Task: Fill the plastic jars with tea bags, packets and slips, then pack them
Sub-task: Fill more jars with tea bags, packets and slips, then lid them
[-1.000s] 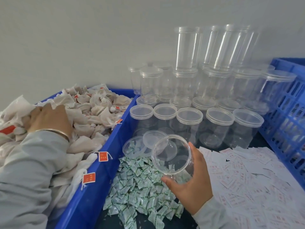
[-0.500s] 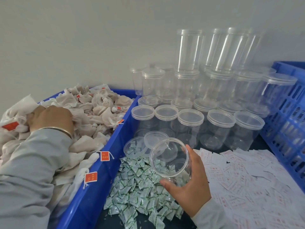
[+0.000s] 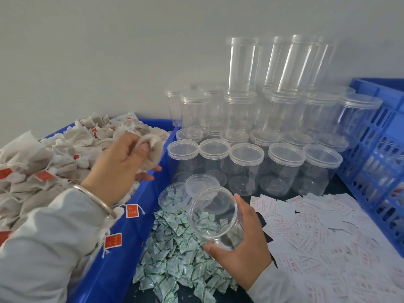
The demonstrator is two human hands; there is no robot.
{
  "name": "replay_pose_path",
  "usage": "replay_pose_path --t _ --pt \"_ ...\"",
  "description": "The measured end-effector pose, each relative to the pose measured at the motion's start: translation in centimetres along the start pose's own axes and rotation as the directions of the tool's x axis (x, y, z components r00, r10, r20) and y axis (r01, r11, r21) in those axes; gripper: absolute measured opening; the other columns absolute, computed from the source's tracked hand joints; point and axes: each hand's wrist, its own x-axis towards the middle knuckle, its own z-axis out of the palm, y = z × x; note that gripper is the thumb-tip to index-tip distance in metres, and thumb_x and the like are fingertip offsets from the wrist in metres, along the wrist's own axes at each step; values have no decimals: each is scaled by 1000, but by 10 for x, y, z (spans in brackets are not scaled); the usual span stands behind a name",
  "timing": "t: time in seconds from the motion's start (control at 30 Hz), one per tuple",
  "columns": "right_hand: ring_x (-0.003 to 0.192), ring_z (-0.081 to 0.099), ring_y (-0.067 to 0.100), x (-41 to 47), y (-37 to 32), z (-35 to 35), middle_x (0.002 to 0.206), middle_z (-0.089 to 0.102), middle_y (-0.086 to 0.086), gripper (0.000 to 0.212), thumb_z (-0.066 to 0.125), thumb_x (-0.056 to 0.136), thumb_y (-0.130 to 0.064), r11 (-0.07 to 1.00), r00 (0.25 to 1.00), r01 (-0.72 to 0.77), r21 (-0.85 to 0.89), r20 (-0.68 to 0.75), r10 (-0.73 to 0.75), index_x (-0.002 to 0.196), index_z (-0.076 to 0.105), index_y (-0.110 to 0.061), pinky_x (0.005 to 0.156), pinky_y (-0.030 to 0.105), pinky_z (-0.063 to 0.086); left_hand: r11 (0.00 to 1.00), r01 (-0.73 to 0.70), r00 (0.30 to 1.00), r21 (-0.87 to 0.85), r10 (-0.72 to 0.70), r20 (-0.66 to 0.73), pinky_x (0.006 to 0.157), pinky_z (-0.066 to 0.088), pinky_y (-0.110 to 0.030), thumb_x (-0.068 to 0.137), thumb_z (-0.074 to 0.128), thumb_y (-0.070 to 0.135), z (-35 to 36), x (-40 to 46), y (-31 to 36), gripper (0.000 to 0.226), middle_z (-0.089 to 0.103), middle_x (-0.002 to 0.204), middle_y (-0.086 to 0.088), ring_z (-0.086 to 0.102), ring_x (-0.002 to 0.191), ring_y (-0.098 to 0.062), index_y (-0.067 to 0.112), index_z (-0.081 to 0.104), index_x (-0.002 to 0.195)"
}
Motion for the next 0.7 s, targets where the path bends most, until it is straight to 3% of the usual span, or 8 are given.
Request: replay_pose_path --t 0.03,0.1,0.2,0.27,0.33,0.4,0.53,0.7 --pt "134 37 11 0 0 1 136 30 -32 106 82 50 -52 1000 1000 -8 2 0 8 133 19 -63 105 43 42 996 6 996 -91 2 87 49 54 -22 94 49 22 7 -6 6 7 66 82 0 69 66 -13 18 54 92" --pt "134 36 8 -1 -2 1 135 29 -35 105 81 50 -54 1000 1000 -7 -20 -20 7 133 18 -63 105 43 41 994 -42 968 -97 64 241 49 52 -16 88 59 14 17 -16 10 5 69 76 -1 67 58 -9 18 61 88" --pt "131 36 4 -1 -6 0 135 33 -30 102 79 51 -56 999 999 -2 -49 -45 0 136 22 -58 105 36 41 984 -175 889 15 151 433 56 50 -14 79 71 17 31 -29 9 11 70 74 6 64 59 -4 28 67 81" --pt "129 38 3 0 -8 0 135 38 -21 99 78 51 -54 997 998 2 -74 -55 -6 136 27 -46 104 21 37 942 -302 844 146 193 500 66 46 -9 77 74 24 39 -35 6 14 68 76 11 62 73 2 32 69 88" --pt "127 38 0 -1 -10 1 133 40 -19 96 77 49 -51 997 998 -9 -71 -65 4 133 30 -42 101 13 35 899 -392 814 195 240 529 73 43 -8 78 74 25 47 -38 4 20 66 85 16 59 81 4 27 71 97" --pt "125 36 -4 -1 -13 1 131 37 -22 93 75 48 -50 998 997 -13 -66 -75 8 130 30 -44 103 23 39 883 -424 800 201 262 540 77 44 -10 78 75 24 50 -40 3 22 65 88 16 60 83 3 24 72 100" --pt "128 39 4 -2 -16 1 134 40 -17 91 74 52 -53 997 995 16 -79 -93 -23 131 31 -39 104 38 42 861 -464 820 206 329 469 79 40 -5 75 77 19 48 -37 -1 22 61 87 21 57 89 3 21 73 97" --pt "126 42 5 0 -9 1 135 41 -17 100 77 54 -54 994 993 40 -101 -111 -51 140 28 -42 100 33 44 875 -458 808 158 336 484 74 49 -10 74 70 46 38 -34 2 27 63 93 22 57 92 6 35 66 98"
